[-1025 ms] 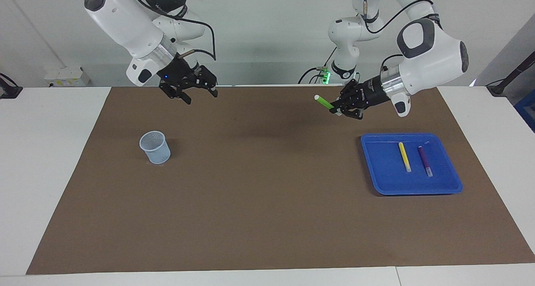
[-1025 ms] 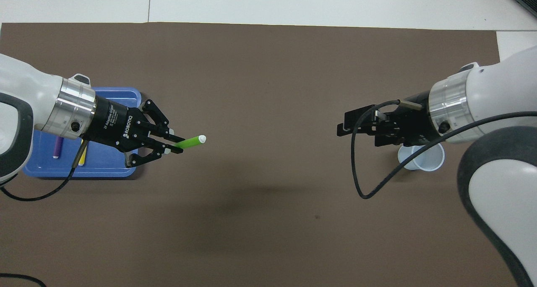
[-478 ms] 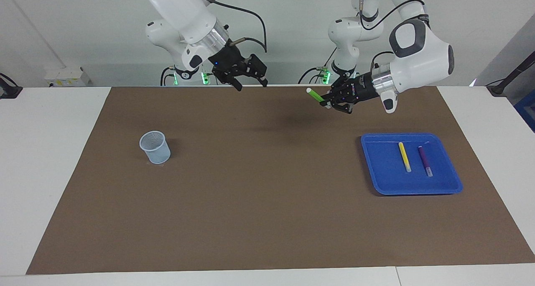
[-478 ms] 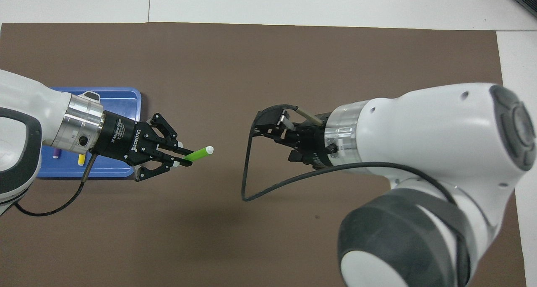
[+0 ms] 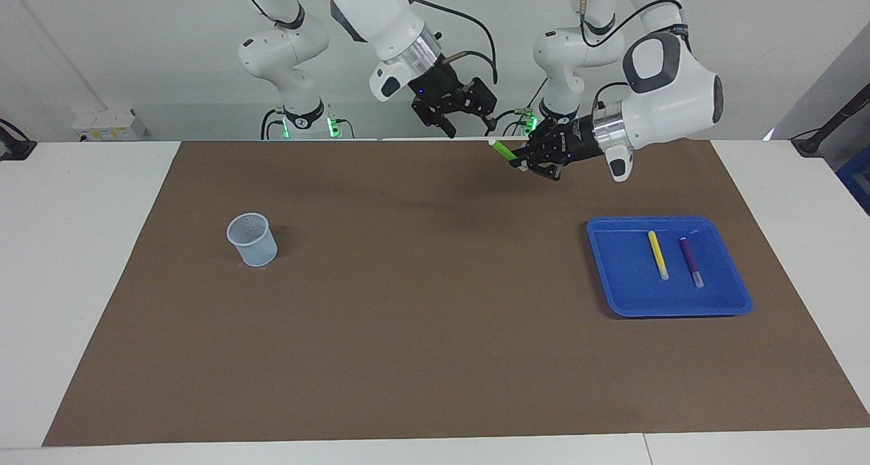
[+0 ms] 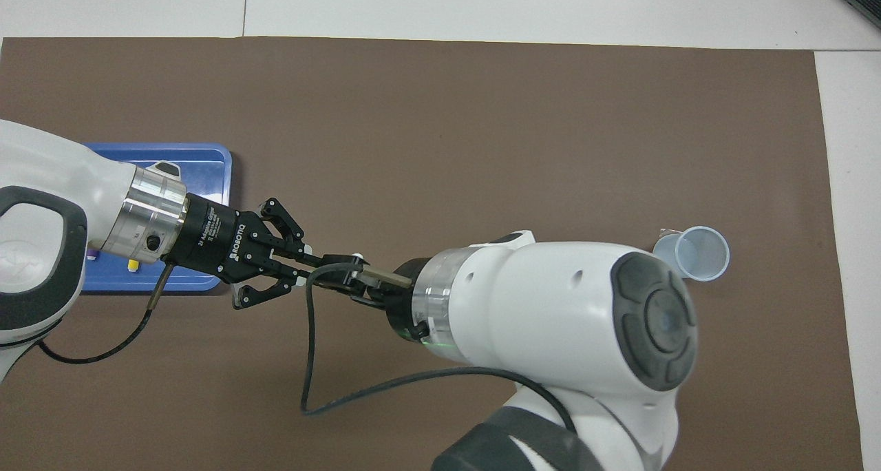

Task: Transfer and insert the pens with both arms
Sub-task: 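Hold the green pen out while the right gripper reaches toward it, then close the right gripper on the pen while the left gripper opens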

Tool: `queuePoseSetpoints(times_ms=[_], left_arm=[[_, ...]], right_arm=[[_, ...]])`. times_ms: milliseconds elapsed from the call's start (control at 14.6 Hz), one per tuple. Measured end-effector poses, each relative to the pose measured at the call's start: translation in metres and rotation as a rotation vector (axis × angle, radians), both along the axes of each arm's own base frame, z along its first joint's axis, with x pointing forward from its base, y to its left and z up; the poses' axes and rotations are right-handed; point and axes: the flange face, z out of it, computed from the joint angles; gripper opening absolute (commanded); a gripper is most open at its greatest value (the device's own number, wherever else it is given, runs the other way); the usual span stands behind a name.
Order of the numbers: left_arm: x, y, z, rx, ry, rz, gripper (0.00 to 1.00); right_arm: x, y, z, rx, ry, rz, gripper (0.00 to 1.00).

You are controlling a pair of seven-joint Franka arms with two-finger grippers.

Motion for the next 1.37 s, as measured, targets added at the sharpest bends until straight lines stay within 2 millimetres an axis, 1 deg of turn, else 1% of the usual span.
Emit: queuePoseSetpoints(times_ms=[68,137,205,342,478,547,615,683,1093,1230,1367], left_arm=[[-0.001,0.000,-0.001,0.000,0.003,0.001,0.00],[-0.002,0.000,-0.002,-0.002,0.006,0.002,0.00],[-0.003,0.000,-0.003,-0.005,0.009,0.003,0.00],[-0.003,0.000,-0.003,-0.005,0.010,0.004,0.00],[-0.004,0.000,-0.003,-0.005,0.011,0.005,0.00],[-0.004,0.000,-0.003,-0.005,0.011,0.005,0.00],[-0.004,0.000,-0.003,-0.005,0.011,0.005,0.00],[-0.004,0.000,-0.003,-0.005,0.012,0.005,0.00],[-0.005,0.000,-0.004,-0.003,0.019,0.008,0.00],[-0.005,-0.001,-0.005,-0.002,0.024,0.010,0.00],[-0.006,-0.002,-0.005,0.001,0.032,0.014,0.00]], right_arm=[[-0.006,0.010,-0.006,0.000,-0.007,0.014,1.00],[-0.008,0.016,-0.014,-0.006,-0.017,0.035,1.00],[-0.007,0.017,-0.021,-0.013,-0.035,0.062,0.99],[0.002,0.010,-0.028,-0.024,-0.068,0.100,0.91],[0.010,0.001,-0.029,-0.027,-0.086,0.110,0.78],[0.012,-0.001,-0.029,-0.028,-0.093,0.114,0.76],[0.014,-0.003,-0.029,-0.029,-0.098,0.116,0.71],[0.015,-0.005,-0.029,-0.029,-0.100,0.116,0.69],[0.016,-0.005,-0.027,-0.024,-0.113,0.110,0.69],[0.019,-0.008,-0.027,-0.023,-0.115,0.102,0.76],[0.022,-0.011,-0.028,-0.024,-0.114,0.096,0.76]])
